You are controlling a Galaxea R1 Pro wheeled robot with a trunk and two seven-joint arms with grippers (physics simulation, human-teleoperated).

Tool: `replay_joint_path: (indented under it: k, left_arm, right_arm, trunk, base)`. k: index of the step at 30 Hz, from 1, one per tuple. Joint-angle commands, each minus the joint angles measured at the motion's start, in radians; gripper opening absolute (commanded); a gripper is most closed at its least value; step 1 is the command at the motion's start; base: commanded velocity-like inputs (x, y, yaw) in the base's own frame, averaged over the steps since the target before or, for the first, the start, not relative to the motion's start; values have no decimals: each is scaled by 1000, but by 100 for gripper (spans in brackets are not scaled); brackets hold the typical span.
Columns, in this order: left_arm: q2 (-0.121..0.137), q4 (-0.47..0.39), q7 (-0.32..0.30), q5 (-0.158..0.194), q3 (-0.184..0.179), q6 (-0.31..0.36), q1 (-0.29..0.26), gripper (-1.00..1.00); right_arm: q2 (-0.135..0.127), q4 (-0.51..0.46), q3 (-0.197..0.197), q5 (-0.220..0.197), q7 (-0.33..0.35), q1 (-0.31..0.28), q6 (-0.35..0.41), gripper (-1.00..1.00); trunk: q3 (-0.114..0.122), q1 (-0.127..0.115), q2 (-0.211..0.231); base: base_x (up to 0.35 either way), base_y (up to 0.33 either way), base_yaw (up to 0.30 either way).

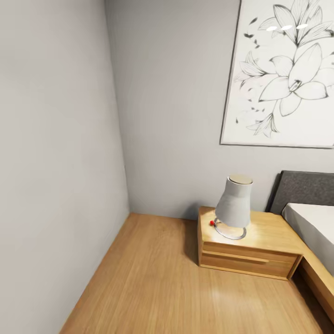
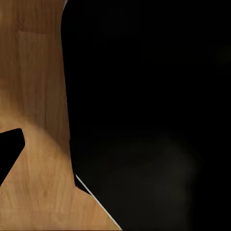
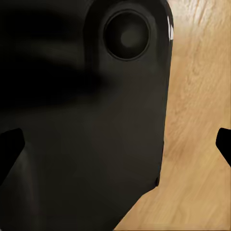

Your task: In the bedroom, organize the workspace by keeping the computer under the desk, ensuring the monitor is on the desk, placing the keyboard on the desk next to the monitor, placing the mouse on the desk next to the keyboard, moving the folder from the swivel chair onto the desk next to the mouse, stacking the notebook on top of the folder with the pen on top of the notebook, and positioning the swivel chair next to the desk.

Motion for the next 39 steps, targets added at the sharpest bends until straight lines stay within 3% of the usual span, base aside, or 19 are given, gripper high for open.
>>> replay_joint_path:
  k: [1, 5, 10, 39]
  left_arm:
    - [-6, -6, -5, 6, 6, -6, -6, 100]
    - [-28, -27, -6, 12, 5, -28, -7, 100]
    - [-44, -22, -6, -11, -7, 0, -8, 100]
    - [-42, -33, -2, -7, -6, 15, -7, 100]
  right_arm:
    - [6, -6, -1, -6, -6, -6, -6, 100]
    - [28, -24, -2, -28, -10, -28, -28, 100]
    - [34, 4, -1, -1, -7, -28, 0, 100]
    - [32, 15, 2, 2, -6, -28, 11, 100]
  trunk:
    - [3, -4, 7]
    - [15, -19, 35]
    - [31, -38, 70]
    - [122, -149, 273]
  base:
    - [0, 0, 0]
    - [0, 0, 0]
    - [0, 0, 0]
    - [0, 0, 0]
